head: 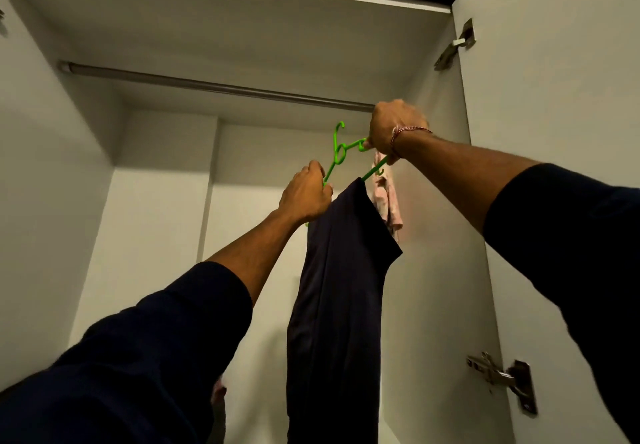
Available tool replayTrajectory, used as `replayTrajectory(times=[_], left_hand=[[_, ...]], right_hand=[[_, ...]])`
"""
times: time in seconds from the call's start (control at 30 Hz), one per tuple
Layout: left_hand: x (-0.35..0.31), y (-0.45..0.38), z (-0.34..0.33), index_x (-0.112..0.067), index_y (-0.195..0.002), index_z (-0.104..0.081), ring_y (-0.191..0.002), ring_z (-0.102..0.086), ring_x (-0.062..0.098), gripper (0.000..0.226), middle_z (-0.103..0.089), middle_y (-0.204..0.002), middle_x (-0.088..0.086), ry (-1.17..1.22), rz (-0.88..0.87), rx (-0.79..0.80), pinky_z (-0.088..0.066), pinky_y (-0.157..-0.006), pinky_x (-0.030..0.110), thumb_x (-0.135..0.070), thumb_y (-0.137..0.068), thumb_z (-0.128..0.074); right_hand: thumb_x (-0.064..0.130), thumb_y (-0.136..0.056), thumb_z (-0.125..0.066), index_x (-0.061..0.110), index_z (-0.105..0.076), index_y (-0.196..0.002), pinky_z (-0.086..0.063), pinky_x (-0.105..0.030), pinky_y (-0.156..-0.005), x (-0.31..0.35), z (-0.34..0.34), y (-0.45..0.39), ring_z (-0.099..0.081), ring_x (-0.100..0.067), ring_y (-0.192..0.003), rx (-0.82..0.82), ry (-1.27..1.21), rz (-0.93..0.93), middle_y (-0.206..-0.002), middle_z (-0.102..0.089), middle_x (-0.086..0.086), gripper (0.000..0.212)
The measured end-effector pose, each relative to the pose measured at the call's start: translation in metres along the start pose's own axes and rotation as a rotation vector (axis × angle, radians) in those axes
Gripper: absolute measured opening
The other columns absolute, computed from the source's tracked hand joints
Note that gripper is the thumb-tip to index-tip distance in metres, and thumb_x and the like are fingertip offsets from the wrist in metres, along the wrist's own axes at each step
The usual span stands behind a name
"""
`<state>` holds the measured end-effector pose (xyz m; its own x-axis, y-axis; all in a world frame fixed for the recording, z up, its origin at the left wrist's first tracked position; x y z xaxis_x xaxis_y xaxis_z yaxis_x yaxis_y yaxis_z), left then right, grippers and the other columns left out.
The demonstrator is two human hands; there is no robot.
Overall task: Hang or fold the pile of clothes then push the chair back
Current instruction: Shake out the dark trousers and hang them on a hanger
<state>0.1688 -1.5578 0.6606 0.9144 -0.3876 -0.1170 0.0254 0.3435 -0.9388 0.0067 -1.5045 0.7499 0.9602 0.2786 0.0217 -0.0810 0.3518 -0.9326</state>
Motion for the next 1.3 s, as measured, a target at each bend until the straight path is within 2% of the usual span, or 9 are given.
replayTrajectory(times=[0.07,0.17,0.23,0.33,0.57,0.83,1.1,1.23,1.3], left_hand=[[0.014,-0.022,-0.011,-0.007,-0.118,-0.048,-0.1,-0.058,0.029,0.027,-0.06,-0.112,0.013,-0.006,-0.031,-0.004,-0.051,-0.085,0.044,-0.027,-0.101,-0.054],[0.036,-0.051,-0.022,-0.007,-0.117,-0.048,-0.101,-0.058,0.03,0.025,-0.06,-0.114,0.014,0.009,-0.048,-0.027,-0.051,-0.085,0.045,-0.025,-0.101,-0.052],[0.049,-0.069,-0.033,-0.006,-0.116,-0.048,-0.101,-0.058,0.031,0.024,-0.06,-0.115,0.015,0.018,-0.065,-0.029,-0.051,-0.086,0.046,-0.025,-0.101,-0.051],[0.065,-0.089,-0.047,-0.006,-0.117,-0.048,-0.103,-0.058,0.032,0.025,-0.059,-0.116,0.016,0.028,-0.092,-0.024,-0.052,-0.088,0.048,-0.027,-0.102,-0.049],[0.109,-0.138,-0.075,-0.004,-0.114,-0.049,-0.097,-0.06,0.034,0.018,-0.062,-0.111,0.018,0.078,-0.101,-0.045,-0.052,-0.085,0.05,-0.017,-0.103,-0.042],[0.118,-0.172,-0.095,-0.005,-0.113,-0.048,-0.093,-0.059,0.029,0.017,-0.061,-0.107,0.015,0.117,-0.123,-0.058,-0.053,-0.084,0.047,-0.017,-0.104,-0.041],[0.116,-0.183,-0.107,-0.005,-0.113,-0.048,-0.093,-0.06,0.028,0.018,-0.06,-0.105,0.014,0.138,-0.146,-0.042,-0.054,-0.085,0.047,-0.02,-0.105,-0.041],[0.113,-0.184,-0.111,-0.005,-0.113,-0.048,-0.092,-0.059,0.027,0.019,-0.06,-0.104,0.013,0.137,-0.158,-0.041,-0.053,-0.084,0.045,-0.02,-0.105,-0.041],[0.111,-0.184,-0.113,-0.005,-0.113,-0.048,-0.092,-0.059,0.027,0.019,-0.06,-0.104,0.012,0.141,-0.163,-0.038,-0.052,-0.082,0.044,-0.021,-0.105,-0.041]], right_hand=[[0.03,-0.092,-0.073,0.006,-0.072,-0.102,-0.053,-0.036,-0.064,0.003,-0.014,-0.023,-0.061,-0.021,-0.065,-0.012,0.005,-0.021,-0.072,-0.06,-0.004,0.026],[0.031,-0.092,-0.072,0.007,-0.072,-0.101,-0.047,-0.03,-0.053,0.013,-0.028,-0.056,-0.057,-0.016,-0.055,-0.043,-0.004,-0.026,-0.067,-0.057,-0.002,0.025],[0.031,-0.092,-0.071,0.008,-0.072,-0.101,-0.052,-0.031,-0.055,0.021,-0.039,-0.08,-0.061,-0.015,-0.058,-0.045,-0.025,-0.018,-0.071,-0.061,-0.002,0.025],[0.03,-0.09,-0.073,0.008,-0.072,-0.104,-0.061,-0.034,-0.069,0.029,-0.057,-0.113,-0.07,-0.017,-0.067,-0.018,-0.073,-0.02,-0.08,-0.067,-0.003,0.027],[0.029,-0.085,-0.078,0.005,-0.073,-0.099,-0.059,-0.029,-0.056,0.02,-0.104,-0.176,-0.068,-0.015,-0.055,0.073,-0.087,-0.075,-0.066,-0.069,-0.001,0.028],[0.028,-0.085,-0.079,0.004,-0.07,-0.097,-0.049,-0.024,-0.043,-0.023,-0.125,-0.206,-0.065,-0.015,-0.053,0.118,0.011,-0.154,-0.074,-0.071,-0.006,0.029],[0.021,-0.085,-0.08,0.003,-0.072,-0.092,-0.054,-0.028,-0.046,-0.059,-0.124,-0.219,-0.066,-0.016,-0.051,0.061,-0.012,-0.212,-0.061,-0.07,-0.003,0.021],[0.027,-0.083,-0.082,0.01,-0.073,-0.081,-0.06,-0.031,-0.056,-0.063,-0.115,-0.22,-0.069,-0.017,-0.057,0.008,0.006,-0.201,-0.072,-0.07,-0.005,0.019],[0.028,-0.083,-0.081,0.008,-0.073,-0.085,-0.063,-0.035,-0.061,-0.066,-0.109,-0.22,-0.071,-0.019,-0.06,-0.015,0.022,-0.199,-0.075,-0.071,-0.006,0.022]])
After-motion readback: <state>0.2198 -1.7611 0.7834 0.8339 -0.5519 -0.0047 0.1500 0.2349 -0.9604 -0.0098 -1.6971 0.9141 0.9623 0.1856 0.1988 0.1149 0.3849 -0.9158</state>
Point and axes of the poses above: each hand's wrist, its own y-axis away from the middle knuckle, its own z-axis out of the back of the hand, x = y × z, the point moved 10 cm from there along -y, towards the middle knuckle
